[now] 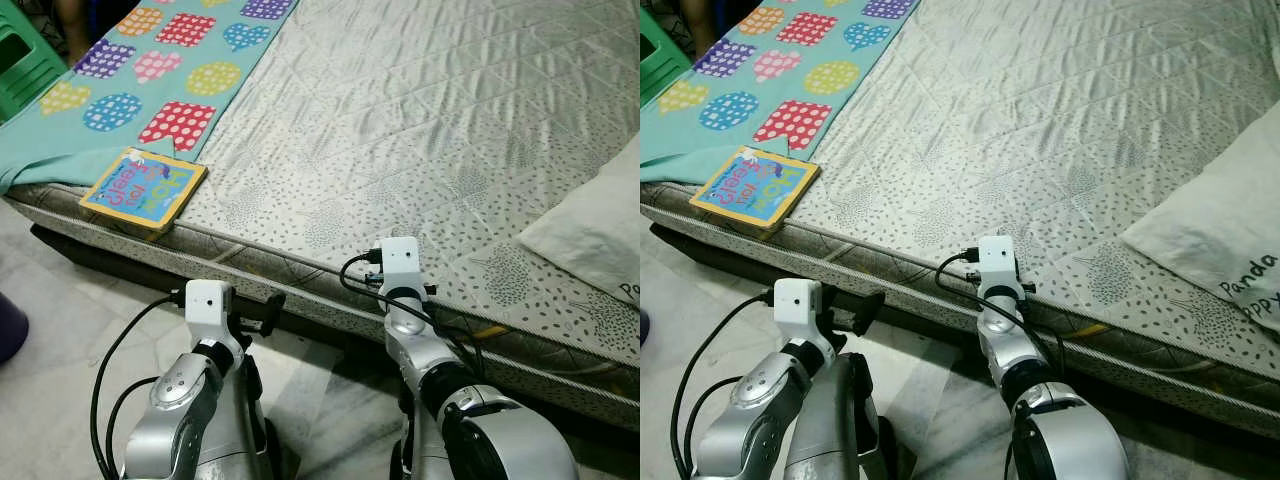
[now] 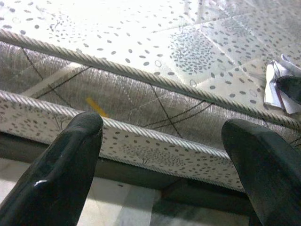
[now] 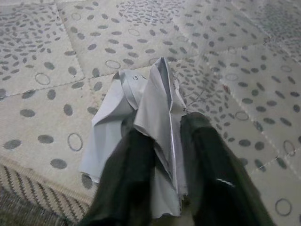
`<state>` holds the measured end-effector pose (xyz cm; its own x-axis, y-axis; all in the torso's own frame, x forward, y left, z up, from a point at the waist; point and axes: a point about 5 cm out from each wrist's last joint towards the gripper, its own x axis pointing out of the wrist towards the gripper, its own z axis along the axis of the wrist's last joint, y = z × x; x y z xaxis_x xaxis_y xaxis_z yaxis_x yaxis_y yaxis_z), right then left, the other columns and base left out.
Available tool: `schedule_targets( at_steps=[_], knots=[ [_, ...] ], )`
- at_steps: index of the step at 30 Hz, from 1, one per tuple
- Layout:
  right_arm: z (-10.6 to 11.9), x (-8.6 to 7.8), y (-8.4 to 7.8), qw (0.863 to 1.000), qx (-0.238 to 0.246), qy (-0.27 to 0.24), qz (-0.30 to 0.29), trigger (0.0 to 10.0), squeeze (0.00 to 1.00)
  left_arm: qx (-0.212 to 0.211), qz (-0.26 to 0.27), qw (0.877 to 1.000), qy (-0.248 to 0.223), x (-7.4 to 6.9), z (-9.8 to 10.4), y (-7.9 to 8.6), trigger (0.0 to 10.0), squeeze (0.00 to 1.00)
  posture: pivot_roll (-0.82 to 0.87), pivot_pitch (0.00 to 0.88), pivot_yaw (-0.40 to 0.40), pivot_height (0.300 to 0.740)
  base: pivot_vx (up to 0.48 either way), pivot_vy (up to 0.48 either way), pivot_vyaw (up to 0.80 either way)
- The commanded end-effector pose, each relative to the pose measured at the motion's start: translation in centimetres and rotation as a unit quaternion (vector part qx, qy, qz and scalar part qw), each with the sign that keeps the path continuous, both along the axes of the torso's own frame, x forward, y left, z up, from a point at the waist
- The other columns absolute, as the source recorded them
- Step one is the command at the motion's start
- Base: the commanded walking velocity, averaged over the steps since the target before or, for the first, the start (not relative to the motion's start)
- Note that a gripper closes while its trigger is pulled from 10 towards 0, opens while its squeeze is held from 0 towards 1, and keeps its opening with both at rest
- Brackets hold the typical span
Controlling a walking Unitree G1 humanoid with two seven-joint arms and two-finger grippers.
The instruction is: Clean up the room
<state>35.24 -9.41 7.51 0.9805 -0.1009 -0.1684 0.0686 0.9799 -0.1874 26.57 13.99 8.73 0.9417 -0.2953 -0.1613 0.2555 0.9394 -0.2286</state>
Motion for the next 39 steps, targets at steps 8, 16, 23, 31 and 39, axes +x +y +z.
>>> schedule_targets(
  at_steps=[8,16,23,31,39],
  knots=[
    [1.6,1.0,-1.1,1.000,0.007,-0.028,-0.001,0.0,0.00,-0.008,-0.018,1.000,-0.010,1.0,0.0,-0.2,10.0,0.00,-0.01,0.138,0.051,0.560,0.000,0.000,0.00],
    [2.3,1.3,-2.5,0.998,0.025,-0.053,0.003,0.0,0.00,-0.017,-0.037,0.999,-0.027,2.0,0.7,-0.7,10.0,0.00,-0.06,0.070,0.043,0.560,0.000,0.000,0.00],
    [2.9,0.8,-2.9,0.994,0.050,-0.090,0.046,0.0,0.00,-0.009,-0.015,0.999,-0.030,1.5,0.7,-0.3,10.0,0.00,-0.08,0.018,0.032,0.560,0.000,0.000,0.00],
    [3.6,-1.4,-4.2,0.988,0.069,-0.119,0.073,10.0,0.00,-0.004,0.030,0.999,-0.025,0.8,-0.2,0.8,10.0,0.00,-0.11,0.000,0.018,0.560,0.000,0.000,0.00],
    [4.4,-2.5,-5.5,0.987,0.103,-0.115,0.044,10.0,0.00,-0.007,0.032,0.999,-0.022,1.7,-0.6,0.9,10.0,0.00,-0.15,0.000,0.033,0.560,0.000,0.000,-0.07]
  ],
)
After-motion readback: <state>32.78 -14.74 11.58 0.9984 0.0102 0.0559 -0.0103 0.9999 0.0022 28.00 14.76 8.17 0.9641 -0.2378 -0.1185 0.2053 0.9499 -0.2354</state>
